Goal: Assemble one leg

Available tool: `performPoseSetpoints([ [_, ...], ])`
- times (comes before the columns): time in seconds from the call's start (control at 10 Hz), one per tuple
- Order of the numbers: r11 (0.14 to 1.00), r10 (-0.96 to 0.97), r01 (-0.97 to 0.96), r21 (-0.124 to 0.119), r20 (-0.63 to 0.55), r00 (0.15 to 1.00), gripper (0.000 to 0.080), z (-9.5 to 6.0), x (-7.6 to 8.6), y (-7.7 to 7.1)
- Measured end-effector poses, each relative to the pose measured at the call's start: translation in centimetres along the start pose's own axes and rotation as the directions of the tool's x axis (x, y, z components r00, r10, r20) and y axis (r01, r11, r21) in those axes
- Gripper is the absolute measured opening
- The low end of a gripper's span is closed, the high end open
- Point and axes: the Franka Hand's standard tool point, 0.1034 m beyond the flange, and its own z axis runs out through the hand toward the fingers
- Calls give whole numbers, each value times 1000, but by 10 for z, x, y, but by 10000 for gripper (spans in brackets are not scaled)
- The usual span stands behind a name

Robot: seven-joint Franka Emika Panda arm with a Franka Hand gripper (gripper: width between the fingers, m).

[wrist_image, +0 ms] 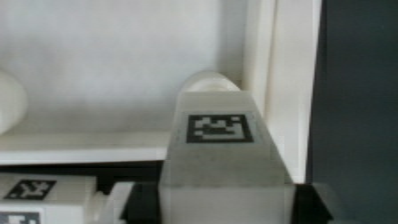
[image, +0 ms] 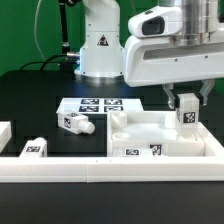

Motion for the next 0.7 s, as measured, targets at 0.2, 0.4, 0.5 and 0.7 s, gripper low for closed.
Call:
performPoseSetpoints([
  [0.2,969,246,-247,-11,-50,968,288,-2,-10,8],
  [0.4,901,433,-433,27,-93,896,289,-2,-12,2],
  [0.5,839,544,-540,69,-96,834,289,-1,-10,-2],
  [0.7,764,645,-636,109,-82,760,289,-1,-9,-2],
])
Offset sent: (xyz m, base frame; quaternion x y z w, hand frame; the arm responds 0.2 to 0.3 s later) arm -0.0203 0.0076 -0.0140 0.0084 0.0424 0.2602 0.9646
